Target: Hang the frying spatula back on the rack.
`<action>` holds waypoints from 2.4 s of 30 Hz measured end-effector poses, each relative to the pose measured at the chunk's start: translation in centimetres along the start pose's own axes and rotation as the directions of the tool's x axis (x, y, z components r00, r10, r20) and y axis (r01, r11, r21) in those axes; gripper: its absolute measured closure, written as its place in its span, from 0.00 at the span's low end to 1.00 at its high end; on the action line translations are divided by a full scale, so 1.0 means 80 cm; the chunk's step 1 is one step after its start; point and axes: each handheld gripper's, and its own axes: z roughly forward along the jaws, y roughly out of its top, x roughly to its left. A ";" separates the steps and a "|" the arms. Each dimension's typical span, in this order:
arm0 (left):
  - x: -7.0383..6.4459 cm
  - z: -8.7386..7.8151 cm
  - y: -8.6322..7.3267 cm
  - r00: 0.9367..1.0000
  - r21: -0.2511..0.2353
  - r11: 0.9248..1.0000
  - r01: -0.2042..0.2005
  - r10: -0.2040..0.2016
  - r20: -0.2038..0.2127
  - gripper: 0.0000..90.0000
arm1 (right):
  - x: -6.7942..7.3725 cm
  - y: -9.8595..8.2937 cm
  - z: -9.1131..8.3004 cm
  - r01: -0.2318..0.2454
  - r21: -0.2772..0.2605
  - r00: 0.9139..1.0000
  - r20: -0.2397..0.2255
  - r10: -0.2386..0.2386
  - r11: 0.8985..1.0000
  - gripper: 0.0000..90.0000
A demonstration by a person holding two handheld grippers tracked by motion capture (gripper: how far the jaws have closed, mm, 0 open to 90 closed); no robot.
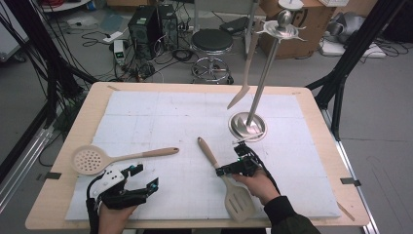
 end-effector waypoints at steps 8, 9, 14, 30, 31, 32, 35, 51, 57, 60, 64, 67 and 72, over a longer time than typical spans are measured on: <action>0.000 -0.002 0.000 1.000 0.000 1.000 0.000 0.000 0.001 0.25 | 0.019 0.007 0.005 0.043 0.049 0.992 0.120 -0.048 0.998 0.69; -0.001 -0.002 0.000 1.000 -0.001 1.000 0.001 -0.001 0.001 0.25 | 0.022 0.007 0.007 0.051 0.051 0.989 0.139 -0.057 0.997 0.69; -0.001 -0.003 0.000 1.000 -0.003 1.000 -0.001 0.001 0.000 0.25 | 0.039 0.007 0.013 0.091 0.076 0.966 0.235 -0.107 0.993 0.70; -0.003 -0.004 -0.001 1.000 -0.002 1.000 -0.006 0.006 0.000 0.26 | 0.061 -0.007 0.024 0.238 0.078 0.886 0.391 -0.249 0.968 0.79; -0.003 -0.005 -0.001 1.000 -0.003 1.000 -0.003 0.003 -0.001 0.26 | 0.060 -0.008 0.023 0.242 0.074 0.887 0.387 -0.251 0.967 0.80; -0.002 -0.006 -0.001 1.000 -0.003 1.000 -0.006 0.006 -0.002 0.26 | 0.058 -0.008 0.022 0.255 0.073 0.886 0.381 -0.263 0.964 0.83; -0.001 -0.006 -0.001 1.000 -0.005 1.000 0.002 -0.002 -0.006 0.26 | 0.055 -0.007 0.020 0.252 0.079 0.894 0.361 -0.263 0.964 0.86; 0.002 -0.009 -0.002 1.000 -0.010 1.000 0.005 -0.005 -0.014 0.26 | 0.048 -0.008 0.002 0.272 0.004 0.915 0.308 -0.259 0.962 0.87; 0.002 -0.010 -0.002 1.000 -0.007 1.000 0.000 0.000 -0.014 0.26 | 0.044 -0.011 -0.017 0.277 -0.067 0.922 0.297 -0.246 0.958 0.87; 0.001 -0.009 -0.002 1.000 -0.007 1.000 -0.001 0.001 -0.015 0.26 | 0.042 -0.013 -0.024 0.280 -0.106 0.925 0.295 -0.238 0.954 0.87; 0.001 -0.010 -0.002 1.000 -0.008 1.000 0.001 -0.001 -0.017 0.26 | 0.041 -0.017 -0.030 0.308 -0.168 0.918 0.311 -0.246 0.936 0.87; 0.001 -0.009 -0.002 1.000 -0.007 1.000 -0.001 0.001 -0.016 0.26 | 0.039 -0.018 -0.028 0.300 -0.166 0.919 0.316 -0.237 0.939 0.87; 0.002 -0.010 -0.002 1.000 -0.009 1.000 0.005 -0.005 -0.017 0.26 | 0.035 -0.020 -0.016 0.296 -0.135 0.916 0.322 -0.241 0.946 0.87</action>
